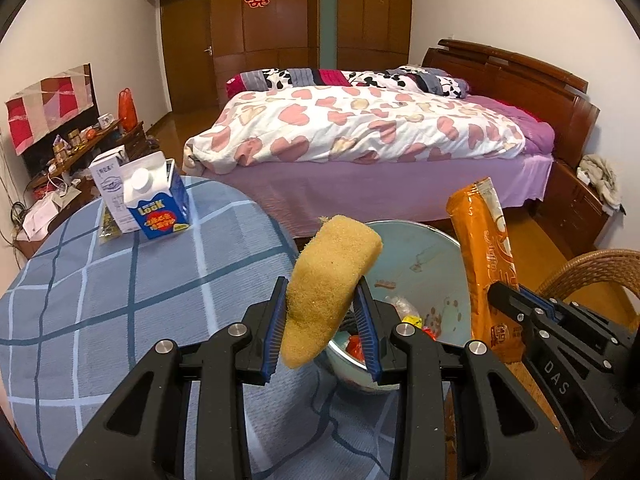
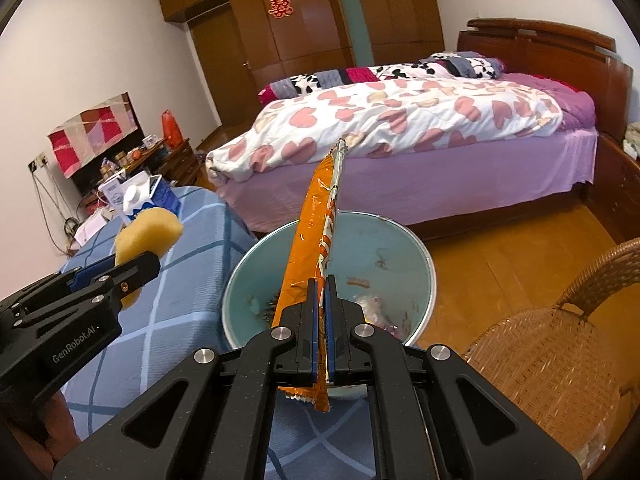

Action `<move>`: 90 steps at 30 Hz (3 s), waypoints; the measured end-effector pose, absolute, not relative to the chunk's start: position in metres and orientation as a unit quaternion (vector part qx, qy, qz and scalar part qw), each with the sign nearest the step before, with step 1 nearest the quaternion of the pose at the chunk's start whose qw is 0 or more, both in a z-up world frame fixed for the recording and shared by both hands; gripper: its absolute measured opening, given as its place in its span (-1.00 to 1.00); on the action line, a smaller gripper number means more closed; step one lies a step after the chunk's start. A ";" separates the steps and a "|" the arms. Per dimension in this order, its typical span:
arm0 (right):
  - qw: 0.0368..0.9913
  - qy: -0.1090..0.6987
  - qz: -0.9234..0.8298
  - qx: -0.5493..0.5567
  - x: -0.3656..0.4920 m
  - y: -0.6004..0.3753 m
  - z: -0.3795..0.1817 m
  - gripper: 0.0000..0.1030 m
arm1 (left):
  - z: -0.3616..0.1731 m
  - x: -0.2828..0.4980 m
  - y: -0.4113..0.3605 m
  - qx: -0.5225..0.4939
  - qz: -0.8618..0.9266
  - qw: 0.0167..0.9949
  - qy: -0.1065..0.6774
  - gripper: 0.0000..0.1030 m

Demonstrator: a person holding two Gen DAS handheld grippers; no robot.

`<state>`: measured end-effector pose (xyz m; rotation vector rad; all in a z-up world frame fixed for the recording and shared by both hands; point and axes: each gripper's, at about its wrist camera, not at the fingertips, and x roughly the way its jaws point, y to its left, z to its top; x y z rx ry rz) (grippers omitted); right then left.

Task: Collect trash
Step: 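Carry the orange wrapper and yellow sponge over the wastebasket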

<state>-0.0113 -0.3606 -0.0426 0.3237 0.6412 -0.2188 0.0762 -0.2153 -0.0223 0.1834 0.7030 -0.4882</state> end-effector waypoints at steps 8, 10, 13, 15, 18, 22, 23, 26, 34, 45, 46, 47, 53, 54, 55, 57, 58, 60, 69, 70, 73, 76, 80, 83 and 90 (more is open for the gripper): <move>0.929 0.313 -0.116 0.162 -0.009 -0.367 -0.047 -0.92 | -0.026 0.085 -0.220 0.085 -0.240 0.903 0.346 -0.36; 0.929 0.313 -0.117 0.160 -0.008 -0.366 -0.047 -0.92 | -0.027 0.085 -0.222 0.084 -0.241 0.903 0.346 -0.36; 0.929 0.314 -0.117 0.157 -0.007 -0.366 -0.048 -0.92 | -0.027 0.085 -0.222 0.086 -0.241 0.903 0.346 -0.36; 0.929 0.314 -0.118 0.157 -0.006 -0.365 -0.048 -0.92 | -0.028 0.086 -0.222 0.083 -0.241 0.902 0.348 -0.36; 0.928 0.317 -0.119 0.154 -0.005 -0.365 -0.049 -0.92 | -0.031 0.090 -0.224 0.081 -0.241 0.901 0.351 -0.36; 0.927 0.319 -0.122 0.155 -0.003 -0.368 -0.052 -0.92 | -0.032 0.092 -0.224 0.079 -0.242 0.901 0.352 -0.36; 0.927 0.320 -0.122 0.155 -0.002 -0.368 -0.052 -0.92 | -0.032 0.093 -0.224 0.079 -0.242 0.901 0.352 -0.36; 0.926 0.321 -0.125 0.154 -0.001 -0.369 -0.053 -0.92 | -0.034 0.095 -0.223 0.075 -0.242 0.900 0.355 -0.36; 0.924 0.329 -0.128 0.145 0.006 -0.368 -0.055 -0.92 | -0.038 0.103 -0.213 0.063 -0.246 0.897 0.362 -0.36; 0.924 0.334 -0.132 0.135 0.016 -0.368 -0.057 -0.92 | -0.040 0.115 -0.220 0.056 -0.259 0.890 0.372 -0.36; 0.923 0.335 -0.133 0.137 0.017 -0.369 -0.059 -0.92 | -0.041 0.117 -0.222 0.059 -0.258 0.889 0.373 -0.36; 0.922 0.337 -0.133 0.138 0.019 -0.370 -0.060 -0.92 | -0.043 0.118 -0.223 0.061 -0.259 0.888 0.376 -0.36; 0.916 0.350 -0.136 0.141 0.026 -0.375 -0.068 -0.92 | -0.049 0.126 -0.235 0.073 -0.263 0.883 0.382 -0.36; 0.916 0.350 -0.137 0.141 0.027 -0.377 -0.069 -0.92 | -0.049 0.127 -0.237 0.074 -0.264 0.883 0.382 -0.36; 0.915 0.351 -0.139 0.142 0.027 -0.378 -0.070 -0.92 | -0.049 0.129 -0.239 0.074 -0.264 0.882 0.383 -0.36; 0.913 0.352 -0.143 0.145 0.028 -0.383 -0.071 -0.92 | -0.051 0.131 -0.243 0.075 -0.268 0.880 0.385 -0.36; 0.913 0.354 -0.145 0.146 0.029 -0.385 -0.072 -0.92 | -0.051 0.132 -0.246 0.076 -0.269 0.879 0.386 -0.36; 0.911 0.357 -0.148 0.146 0.031 -0.388 -0.074 -0.92 | -0.052 0.135 -0.252 0.079 -0.273 0.877 0.388 -0.36; 0.905 0.372 -0.153 0.138 0.041 -0.399 -0.079 -0.92 | -0.065 0.146 -0.271 0.087 -0.277 0.868 0.402 -0.36; 0.904 0.374 -0.151 0.139 0.043 -0.399 -0.081 -0.92 | -0.066 0.147 -0.270 0.088 -0.276 0.868 0.404 -0.36; 0.901 0.385 -0.148 0.132 0.049 -0.398 -0.086 -0.92 | -0.070 0.151 -0.270 0.089 -0.272 0.867 0.408 -0.36; 0.897 0.397 -0.142 0.131 0.057 -0.398 -0.094 -0.92 | -0.073 0.155 -0.269 0.089 -0.266 0.867 0.411 -0.36; 0.895 0.405 -0.137 0.126 0.063 -0.396 -0.100 -0.92 | -0.077 0.158 -0.268 0.090 -0.262 0.866 0.415 -0.36; 0.894 0.409 -0.133 0.124 0.066 -0.395 -0.103 -0.92 | -0.078 0.158 -0.271 0.091 -0.265 0.865 0.416 -0.36; 0.891 0.422 -0.123 0.116 0.076 -0.395 -0.108 -0.92 | -0.083 0.162 -0.268 0.090 -0.260 0.864 0.422 -0.36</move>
